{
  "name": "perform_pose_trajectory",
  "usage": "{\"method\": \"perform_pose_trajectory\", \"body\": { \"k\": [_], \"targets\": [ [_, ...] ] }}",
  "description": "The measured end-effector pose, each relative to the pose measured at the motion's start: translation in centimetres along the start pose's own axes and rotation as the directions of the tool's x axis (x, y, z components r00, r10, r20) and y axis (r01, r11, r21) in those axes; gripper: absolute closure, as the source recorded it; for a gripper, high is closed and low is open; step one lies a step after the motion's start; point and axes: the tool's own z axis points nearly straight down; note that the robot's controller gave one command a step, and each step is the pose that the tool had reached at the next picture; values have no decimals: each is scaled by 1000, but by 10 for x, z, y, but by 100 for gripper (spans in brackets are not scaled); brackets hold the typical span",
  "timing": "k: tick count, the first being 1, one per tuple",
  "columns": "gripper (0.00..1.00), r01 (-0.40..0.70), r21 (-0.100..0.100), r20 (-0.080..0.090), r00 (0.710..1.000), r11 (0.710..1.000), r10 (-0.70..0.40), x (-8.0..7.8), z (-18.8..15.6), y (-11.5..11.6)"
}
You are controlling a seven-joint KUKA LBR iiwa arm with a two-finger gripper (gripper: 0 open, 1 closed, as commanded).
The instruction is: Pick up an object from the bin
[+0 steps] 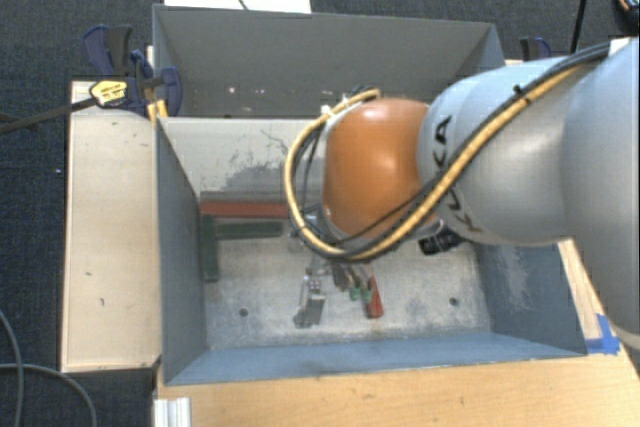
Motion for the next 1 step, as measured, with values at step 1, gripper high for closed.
{"method": "perform_pose_trajectory", "body": {
  "k": [1],
  "targets": [
    [0, -32, 4, 2, 999, 999, 32, -55, 59, -68]
  ]
}}
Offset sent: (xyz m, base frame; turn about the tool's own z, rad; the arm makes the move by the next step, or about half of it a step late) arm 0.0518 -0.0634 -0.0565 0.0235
